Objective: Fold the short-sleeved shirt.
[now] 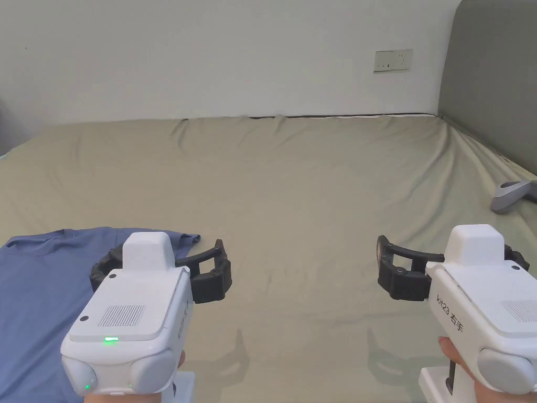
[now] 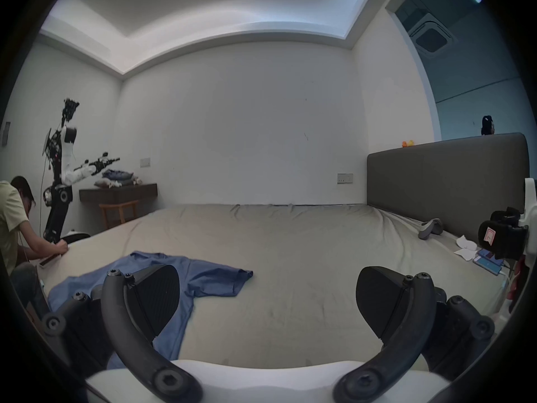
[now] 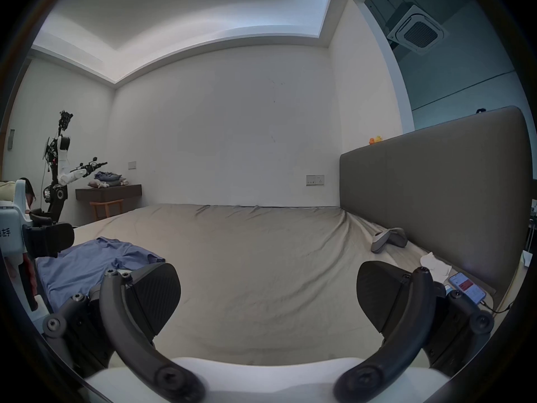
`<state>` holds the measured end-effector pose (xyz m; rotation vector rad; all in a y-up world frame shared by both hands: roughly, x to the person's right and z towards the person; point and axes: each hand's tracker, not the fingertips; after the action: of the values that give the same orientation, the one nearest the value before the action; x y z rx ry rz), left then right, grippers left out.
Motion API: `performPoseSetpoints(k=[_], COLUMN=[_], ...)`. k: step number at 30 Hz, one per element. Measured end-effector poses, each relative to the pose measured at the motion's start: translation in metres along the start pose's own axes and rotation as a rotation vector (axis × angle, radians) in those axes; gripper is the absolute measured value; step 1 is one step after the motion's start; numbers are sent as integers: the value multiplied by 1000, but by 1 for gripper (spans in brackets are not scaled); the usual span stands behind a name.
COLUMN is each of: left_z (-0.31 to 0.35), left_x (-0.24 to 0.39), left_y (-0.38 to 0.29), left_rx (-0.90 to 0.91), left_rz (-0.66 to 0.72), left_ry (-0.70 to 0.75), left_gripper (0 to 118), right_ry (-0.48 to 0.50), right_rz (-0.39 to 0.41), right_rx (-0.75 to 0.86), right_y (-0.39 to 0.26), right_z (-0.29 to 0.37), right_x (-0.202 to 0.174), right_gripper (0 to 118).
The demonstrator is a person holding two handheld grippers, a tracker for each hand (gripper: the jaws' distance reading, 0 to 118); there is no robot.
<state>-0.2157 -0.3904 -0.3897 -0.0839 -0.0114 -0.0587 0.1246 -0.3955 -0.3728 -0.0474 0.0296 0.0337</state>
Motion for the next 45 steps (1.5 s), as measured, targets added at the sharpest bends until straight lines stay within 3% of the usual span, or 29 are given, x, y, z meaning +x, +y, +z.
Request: performPoseSetpoints(k=[4, 6, 7, 10, 23, 25, 26, 27, 28, 29, 30, 31, 32, 33, 34, 35, 42, 45], left_z=[1, -1, -2, 0, 2, 3, 5, 6, 7, 8, 9, 10, 10, 9, 9, 9, 12, 25], left_x=[1, 1, 1, 1, 1, 2, 2, 3, 5, 6, 7, 7, 5, 6, 6, 6, -12, -41], left_y=[-1, -4, -5, -4, -3, -1, 2, 4, 6, 7, 7, 6, 7, 8, 8, 8, 5, 0], left_rx=[15, 18, 19, 17, -9, -8, -2, 6, 10, 20, 29, 29, 22, 7, 6, 4, -36, -34], left_rz=[-12, -19, -4, 42, 62, 51, 51, 46, 34, 10, 2, 2, -4, -13, -13, -10, -2, -21], left_ry=[2, -7, -22, -58, 18, 12, -1, -1, 3, 27, 37, 27, 0, -16, -9, -9, 6, 98], left_gripper=[118, 118, 118, 118, 118, 113, 97, 74, 45, 12, 3, 2, 0, 0, 0, 0, 0, 0], right_ry=[-28, -74, -59, -52, -63, -32, -38, -39, -36, -48, -79, -126, -80, -39, -65, -62, -43, 29], right_rz=[-36, 14, 43, 21, 43, -25, -14, -8, 2, 33, 67, 59, 164, 6, -46, 36, 71, 15], right_rx=[-60, -60, -22, -32, -17, -48, -40, -33, -30, -38, -58, -61, 39, -117, -153, -55, -59, -51], right_y=[-3, -2, 0, 0, 2, 4, 7, 10, 11, 11, 9, 7, 17, 9, 6, 13, 14, 17], right_z=[-4, -3, -2, 0, 1, 1, 2, 3, 3, 2, 0, 2, 2, -2, -2, -1, -7, -22], right_x=[1, -2, -2, -1, -3, -1, -1, -2, -3, -5, -7, -6, -7, -2, 1, -1, -12, -32], right_gripper=[118, 118, 118, 118, 118, 116, 109, 92, 58, 1, 0, 0, 0, 0, 0, 0, 0, 0])
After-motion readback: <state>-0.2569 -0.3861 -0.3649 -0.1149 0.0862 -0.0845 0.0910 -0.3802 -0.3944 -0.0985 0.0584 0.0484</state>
